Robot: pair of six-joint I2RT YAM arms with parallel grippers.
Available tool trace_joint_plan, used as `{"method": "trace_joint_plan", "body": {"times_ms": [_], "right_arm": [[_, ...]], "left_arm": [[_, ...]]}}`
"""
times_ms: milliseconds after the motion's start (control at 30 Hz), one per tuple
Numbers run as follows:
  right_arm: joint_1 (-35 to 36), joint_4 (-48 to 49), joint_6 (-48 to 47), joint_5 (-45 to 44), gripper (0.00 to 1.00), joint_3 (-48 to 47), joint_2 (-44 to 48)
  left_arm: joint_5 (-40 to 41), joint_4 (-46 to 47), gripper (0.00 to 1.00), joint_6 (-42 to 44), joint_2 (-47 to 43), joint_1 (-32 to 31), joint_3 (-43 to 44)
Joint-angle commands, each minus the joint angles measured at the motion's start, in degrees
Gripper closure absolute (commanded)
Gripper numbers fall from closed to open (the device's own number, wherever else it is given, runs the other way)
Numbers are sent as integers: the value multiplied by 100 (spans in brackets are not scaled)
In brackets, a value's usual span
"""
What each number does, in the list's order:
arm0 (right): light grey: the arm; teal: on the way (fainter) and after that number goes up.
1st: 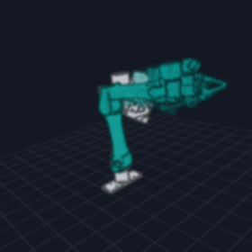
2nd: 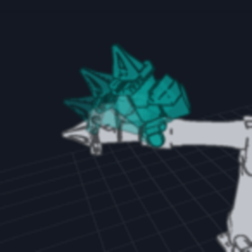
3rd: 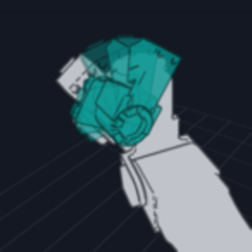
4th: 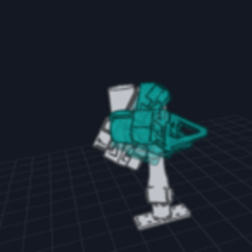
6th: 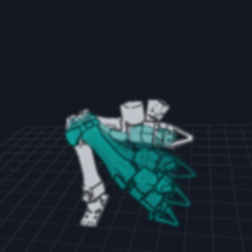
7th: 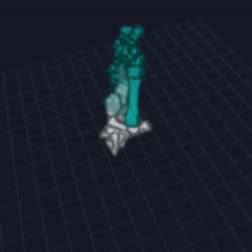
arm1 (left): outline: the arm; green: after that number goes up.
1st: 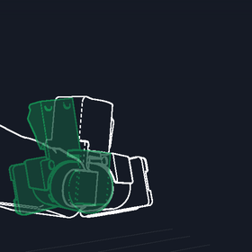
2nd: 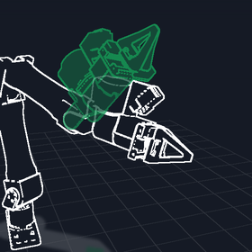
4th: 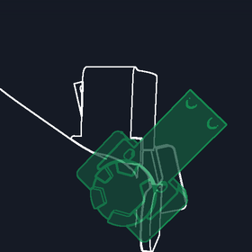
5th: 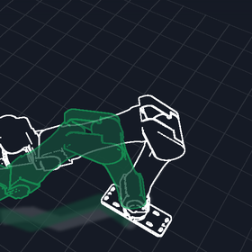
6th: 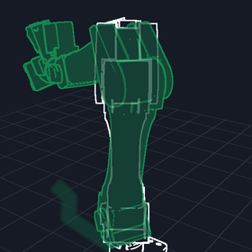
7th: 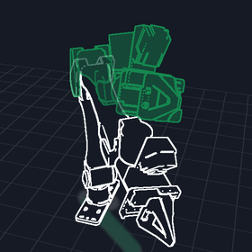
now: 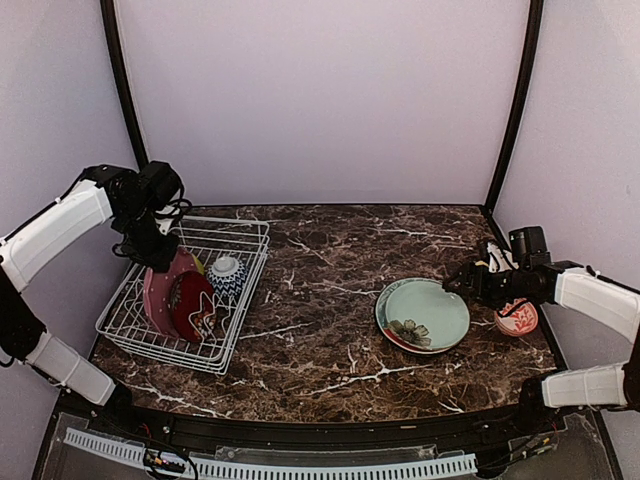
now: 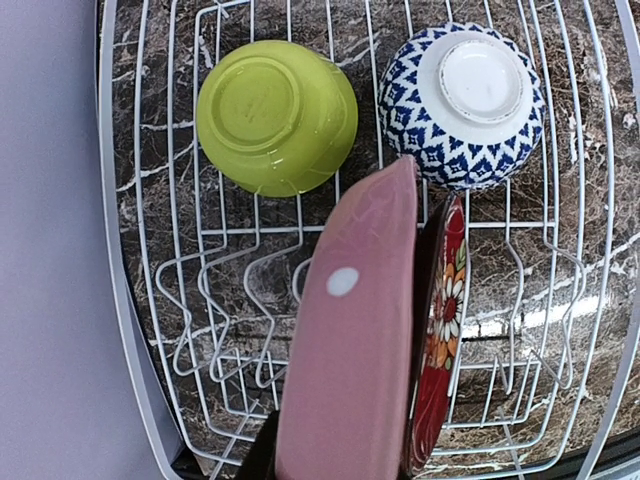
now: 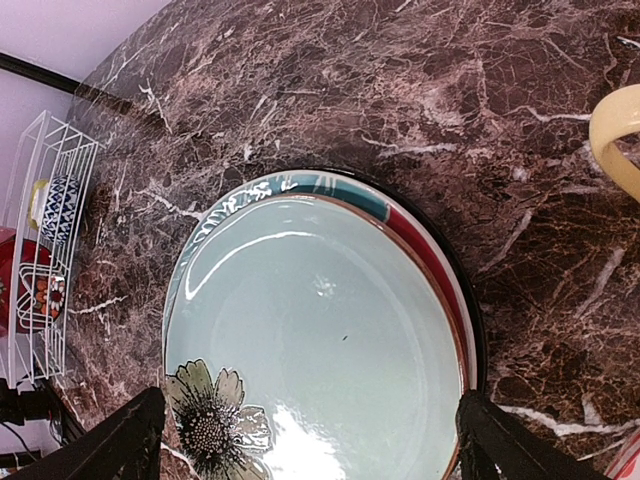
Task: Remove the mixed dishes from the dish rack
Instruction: Grab the plate from the dish rack, then pass from the left arm to the right
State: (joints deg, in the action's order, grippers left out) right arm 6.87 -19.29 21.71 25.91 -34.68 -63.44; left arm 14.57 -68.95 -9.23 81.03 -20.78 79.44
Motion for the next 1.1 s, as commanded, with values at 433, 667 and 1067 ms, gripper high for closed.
{"method": "trace_joint_plan", "body": {"times_ms": [433, 667, 1067], "right_arm": [[46, 22, -9, 30, 1, -142, 33], [63, -121, 24, -34, 1, -232, 118], [321, -35, 340, 32, 1, -346, 362]], "left_arm": [[1341, -1086, 99, 190, -410, 56, 1706], [625, -416, 99, 337, -919, 56, 2138], [-2445, 3138, 99, -463, -2137, 56, 271]]}}
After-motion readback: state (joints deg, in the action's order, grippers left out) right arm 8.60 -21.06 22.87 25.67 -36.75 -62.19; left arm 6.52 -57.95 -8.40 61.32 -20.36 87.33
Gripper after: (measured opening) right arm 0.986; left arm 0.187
